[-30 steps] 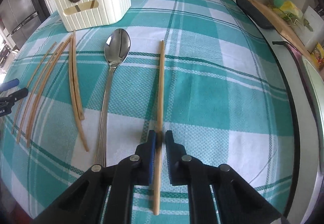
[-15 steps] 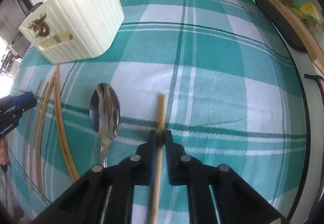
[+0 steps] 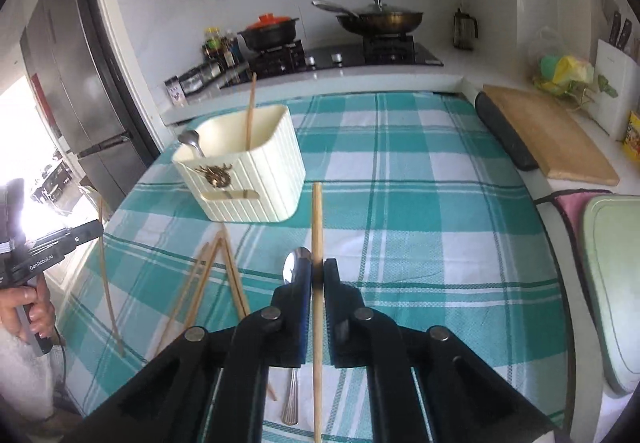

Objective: Organize utensils
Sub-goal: 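Carry both chopsticks over the caddy and release them inside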

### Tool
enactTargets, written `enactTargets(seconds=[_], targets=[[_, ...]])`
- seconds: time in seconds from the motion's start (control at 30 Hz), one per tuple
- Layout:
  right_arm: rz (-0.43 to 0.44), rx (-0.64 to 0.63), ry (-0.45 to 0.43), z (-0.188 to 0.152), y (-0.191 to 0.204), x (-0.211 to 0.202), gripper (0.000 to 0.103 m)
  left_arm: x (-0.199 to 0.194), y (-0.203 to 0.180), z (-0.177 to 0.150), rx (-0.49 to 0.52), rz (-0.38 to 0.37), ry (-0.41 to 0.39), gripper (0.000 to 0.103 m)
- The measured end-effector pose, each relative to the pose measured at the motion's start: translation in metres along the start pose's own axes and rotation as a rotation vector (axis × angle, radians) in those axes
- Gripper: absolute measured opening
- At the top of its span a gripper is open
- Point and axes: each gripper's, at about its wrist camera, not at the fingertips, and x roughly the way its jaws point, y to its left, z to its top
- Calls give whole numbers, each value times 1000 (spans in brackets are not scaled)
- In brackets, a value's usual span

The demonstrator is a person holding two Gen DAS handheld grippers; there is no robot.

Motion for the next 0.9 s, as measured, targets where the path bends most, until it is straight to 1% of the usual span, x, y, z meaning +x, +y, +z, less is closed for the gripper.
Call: enactTargets(seconds=[0.1,0.2,0.3,0.4,0.5,0.6,0.73,0.9], targets=[[10,-15,-78,3,10,-28,7,-14,-5,8,12,-22,-28,3],[17,-12,-122,4,14,-40,7,-21,-7,9,12,-39,-40,3],[15,3,-133,2,13,-43,7,-24,-8,8,4,-44,-46,3],[29,25,-150,4,12,-49,7,-28,-7,8,-15,-70,-48,3],[40,21,-178,8,13,-56,7,-32,-9,12,-26,-87,-52,3],[43,10,-198,15,16,-62,7,-36,-12,17,-30,-102,-67,3],[45,-1,-203,25,21,-60,7,-40,-13,24,-32,-113,-82,3],[59,-10,-216,43,29,-58,7,-46,-14,44,-29,-133,-106,3]])
